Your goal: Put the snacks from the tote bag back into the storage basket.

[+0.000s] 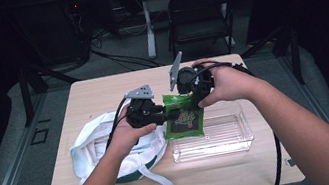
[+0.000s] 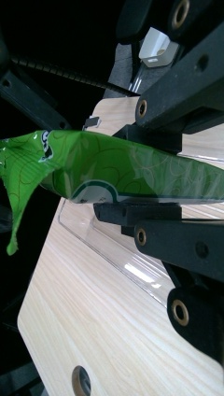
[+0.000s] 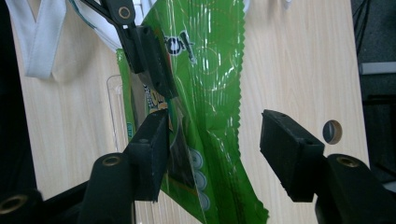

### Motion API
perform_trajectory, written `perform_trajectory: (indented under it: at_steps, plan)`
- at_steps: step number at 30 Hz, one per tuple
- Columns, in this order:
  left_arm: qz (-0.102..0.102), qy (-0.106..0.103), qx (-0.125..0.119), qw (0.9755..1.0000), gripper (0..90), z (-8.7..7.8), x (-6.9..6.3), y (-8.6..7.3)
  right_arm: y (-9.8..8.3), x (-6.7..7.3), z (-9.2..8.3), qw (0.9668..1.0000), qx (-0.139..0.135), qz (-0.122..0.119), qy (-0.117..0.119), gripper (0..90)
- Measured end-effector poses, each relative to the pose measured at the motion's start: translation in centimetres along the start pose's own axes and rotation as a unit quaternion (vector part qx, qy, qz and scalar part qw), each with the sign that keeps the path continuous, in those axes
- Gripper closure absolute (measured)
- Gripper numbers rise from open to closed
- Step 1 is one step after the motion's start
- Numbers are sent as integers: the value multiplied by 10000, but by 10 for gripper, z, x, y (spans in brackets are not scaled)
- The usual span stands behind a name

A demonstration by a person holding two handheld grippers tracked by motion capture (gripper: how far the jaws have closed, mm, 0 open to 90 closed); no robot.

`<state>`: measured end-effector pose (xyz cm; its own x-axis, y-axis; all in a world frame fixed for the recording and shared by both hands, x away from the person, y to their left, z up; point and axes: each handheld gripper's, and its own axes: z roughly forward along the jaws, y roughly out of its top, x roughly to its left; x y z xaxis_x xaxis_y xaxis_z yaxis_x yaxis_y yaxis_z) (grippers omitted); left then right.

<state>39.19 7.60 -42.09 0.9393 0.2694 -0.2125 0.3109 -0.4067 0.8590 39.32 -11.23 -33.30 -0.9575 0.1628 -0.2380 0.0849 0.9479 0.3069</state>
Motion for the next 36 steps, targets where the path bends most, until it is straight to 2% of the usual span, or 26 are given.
perform_trajectory:
  at_steps: [9,11,21,29,36]
  plan:
    - [49,-24,-17,10000,726,2,-1,0,0,-1,9,9993,190,97,296,528]
    - [52,-25,-20,10000,726,2,-1,0,1,-1,9,9990,279,45,341,553]
    - [132,-32,-13,9999,726,3,-1,0,1,-2,12,9975,317,189,596,666]
    - [157,-42,38,9999,722,5,-2,-1,1,-3,13,9966,405,140,699,719]
    - [135,-32,38,9999,706,5,-1,-1,2,-2,13,9966,453,84,687,747]
